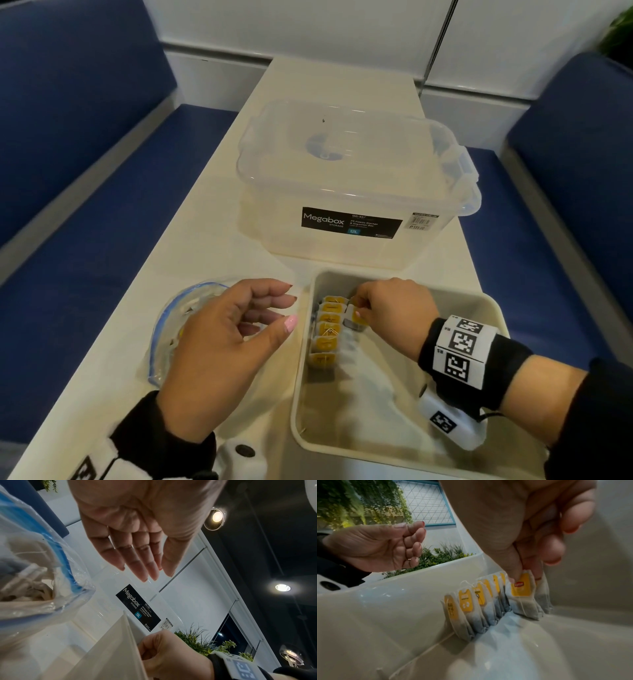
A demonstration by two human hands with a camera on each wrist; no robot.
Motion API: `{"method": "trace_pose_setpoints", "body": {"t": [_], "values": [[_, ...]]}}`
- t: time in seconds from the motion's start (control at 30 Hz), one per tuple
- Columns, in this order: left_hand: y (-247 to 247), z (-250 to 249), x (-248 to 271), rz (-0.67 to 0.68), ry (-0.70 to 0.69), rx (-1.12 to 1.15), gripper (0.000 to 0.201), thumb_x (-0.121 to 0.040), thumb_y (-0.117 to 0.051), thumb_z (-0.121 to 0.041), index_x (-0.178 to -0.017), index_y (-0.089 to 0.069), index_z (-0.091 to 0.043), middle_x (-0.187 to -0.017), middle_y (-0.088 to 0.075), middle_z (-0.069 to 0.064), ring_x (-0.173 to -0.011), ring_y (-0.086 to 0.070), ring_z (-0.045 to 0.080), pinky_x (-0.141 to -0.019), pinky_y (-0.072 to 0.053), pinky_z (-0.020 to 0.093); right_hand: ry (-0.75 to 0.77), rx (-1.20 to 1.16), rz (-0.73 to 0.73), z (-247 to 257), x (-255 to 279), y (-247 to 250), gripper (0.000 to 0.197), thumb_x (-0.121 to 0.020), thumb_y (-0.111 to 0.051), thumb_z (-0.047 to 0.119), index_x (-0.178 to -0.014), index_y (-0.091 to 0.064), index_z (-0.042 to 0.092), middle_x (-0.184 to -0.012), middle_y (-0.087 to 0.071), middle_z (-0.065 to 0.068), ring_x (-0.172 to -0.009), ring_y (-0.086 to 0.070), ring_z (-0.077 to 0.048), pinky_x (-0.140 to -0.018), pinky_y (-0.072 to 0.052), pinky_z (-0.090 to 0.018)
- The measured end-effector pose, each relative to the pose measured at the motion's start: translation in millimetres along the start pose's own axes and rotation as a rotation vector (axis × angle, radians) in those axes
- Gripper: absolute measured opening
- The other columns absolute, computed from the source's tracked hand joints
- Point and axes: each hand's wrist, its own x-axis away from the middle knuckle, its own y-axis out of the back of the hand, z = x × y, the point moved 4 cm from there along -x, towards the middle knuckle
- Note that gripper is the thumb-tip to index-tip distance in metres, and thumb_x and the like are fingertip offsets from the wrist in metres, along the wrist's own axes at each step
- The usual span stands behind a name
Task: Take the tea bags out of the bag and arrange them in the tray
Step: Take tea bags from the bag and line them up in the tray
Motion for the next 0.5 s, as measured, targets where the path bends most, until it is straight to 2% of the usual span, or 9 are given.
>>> {"method": "trace_pose_setpoints", "body": {"t": [0.13,0.2,0.3,0.4,0.5], "values": [[1,0,1,-0.014,0.016,-0.010,0.027,-0.073,-0.078,-0.029,-0.095,-0.065,-0.039,-0.094,-0.071,-0.016,-0.085,-0.066,0.008,-0.074,-0.053,0.018,0.023,0.081,-0.016,-1,3,6,0.021,-0.094,-0.046,0.034,-0.107,-0.062,0.030,-0.098,-0.068,-0.002,-0.089,-0.062,-0.026,-0.064,-0.034,-0.025],[2,-1,0,-0.023,0.023,-0.014,0.026,-0.074,-0.072,-0.024,-0.096,-0.065,-0.037,-0.094,-0.071,-0.016,-0.085,-0.066,0.009,-0.074,-0.053,0.019,0.033,0.103,-0.015,-2,5,7,0.023,-0.095,-0.045,0.033,-0.111,-0.061,0.030,-0.100,-0.068,-0.002,-0.090,-0.062,-0.026,-0.065,-0.035,-0.026],[2,-2,0,-0.026,0.033,-0.014,0.027,-0.072,-0.069,-0.028,-0.097,-0.064,-0.036,-0.094,-0.071,-0.016,-0.086,-0.066,0.010,-0.073,-0.052,0.016,0.038,0.126,-0.012,-4,6,8,0.023,-0.096,-0.046,0.034,-0.114,-0.059,0.030,-0.102,-0.068,-0.002,-0.092,-0.063,-0.026,-0.068,-0.040,-0.028],[6,-2,-1,-0.047,0.024,-0.043,0.027,-0.078,-0.069,-0.015,-0.097,-0.064,-0.034,-0.093,-0.071,-0.017,-0.085,-0.065,0.009,-0.073,-0.051,0.013,0.037,0.118,-0.008,-6,8,10,0.023,-0.095,-0.048,0.036,-0.115,-0.059,0.030,-0.102,-0.067,-0.001,-0.093,-0.062,-0.025,-0.071,-0.044,-0.030],[19,-3,-5,-0.104,-0.014,-0.130,0.028,-0.082,-0.066,-0.009,-0.095,-0.064,-0.033,-0.092,-0.070,-0.020,-0.085,-0.064,0.002,-0.074,-0.051,0.012,0.023,0.073,-0.027,-7,10,16,0.022,-0.094,-0.049,0.040,-0.111,-0.060,0.031,-0.097,-0.067,0.002,-0.088,-0.061,-0.022,-0.068,-0.041,-0.028]]}}
